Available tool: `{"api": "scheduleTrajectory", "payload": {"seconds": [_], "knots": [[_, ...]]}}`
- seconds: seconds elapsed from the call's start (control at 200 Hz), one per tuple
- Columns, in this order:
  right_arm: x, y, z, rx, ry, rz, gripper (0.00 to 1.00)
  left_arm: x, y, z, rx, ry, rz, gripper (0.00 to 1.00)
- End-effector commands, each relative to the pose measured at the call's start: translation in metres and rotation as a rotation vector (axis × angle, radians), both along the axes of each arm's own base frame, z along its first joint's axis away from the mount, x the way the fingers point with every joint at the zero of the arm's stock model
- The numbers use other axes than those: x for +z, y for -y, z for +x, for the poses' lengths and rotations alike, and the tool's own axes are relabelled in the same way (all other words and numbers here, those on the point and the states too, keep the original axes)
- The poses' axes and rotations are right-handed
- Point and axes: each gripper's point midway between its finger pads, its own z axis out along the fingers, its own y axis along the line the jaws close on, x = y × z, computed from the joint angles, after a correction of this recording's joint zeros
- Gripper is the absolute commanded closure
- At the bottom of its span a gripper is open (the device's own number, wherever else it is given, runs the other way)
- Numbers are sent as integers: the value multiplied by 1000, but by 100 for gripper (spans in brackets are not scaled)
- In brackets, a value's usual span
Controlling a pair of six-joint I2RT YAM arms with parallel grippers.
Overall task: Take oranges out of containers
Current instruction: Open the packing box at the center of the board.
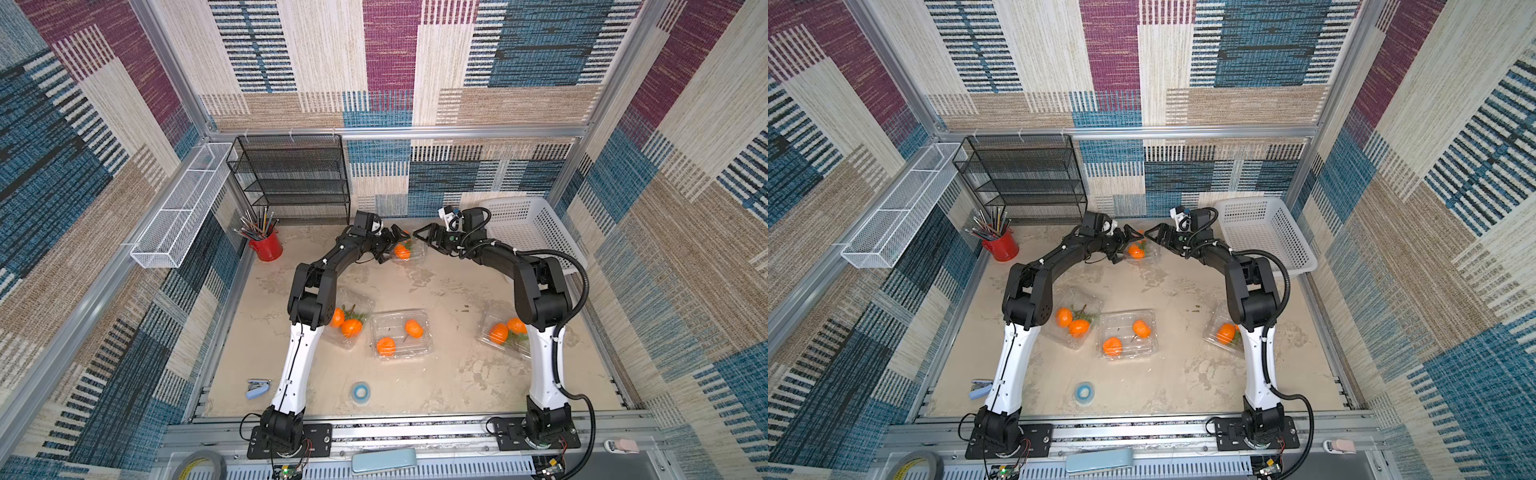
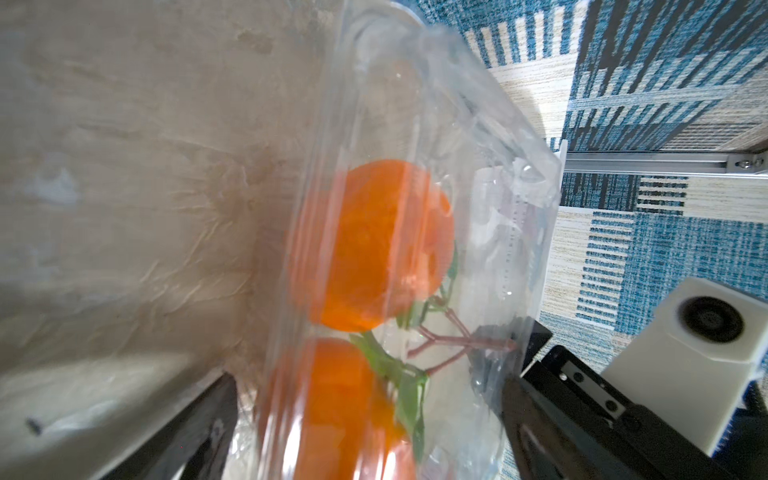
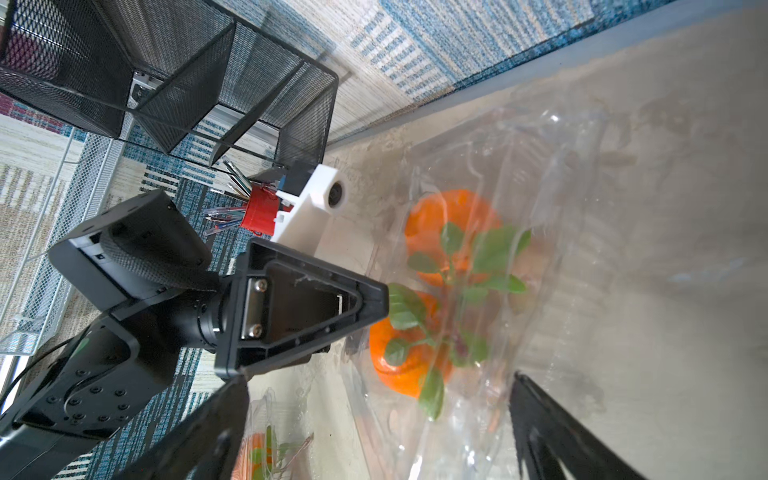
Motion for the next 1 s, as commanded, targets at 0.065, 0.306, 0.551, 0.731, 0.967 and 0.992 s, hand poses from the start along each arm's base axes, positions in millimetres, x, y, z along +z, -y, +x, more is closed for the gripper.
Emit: {"api": "scheduleTrajectory", "payload": {"seconds": [0.065,0.306,0.551,0.731,0.967,0.992], "knots": [[12,-4,-6,9,24,4,2,13,2,-1,-12,25,-29,1],[19,-20,-36,36,18,19,1,23,2,-5,-11,34,-46,1],[7,-24,-67,26,-48,15,1,18,-10,-27,-11,3,-15,1],[9,-9,-77,-3,-56,-8,2,5,-19,-40,-8,-28,1,1],[12,25,-56,-75,-40,-21,2,8,-26,-36,-3,-20,9,1],[14,25,-53,-72,-28,-18,2,8,-26,-35,-4,-18,11,1]]}}
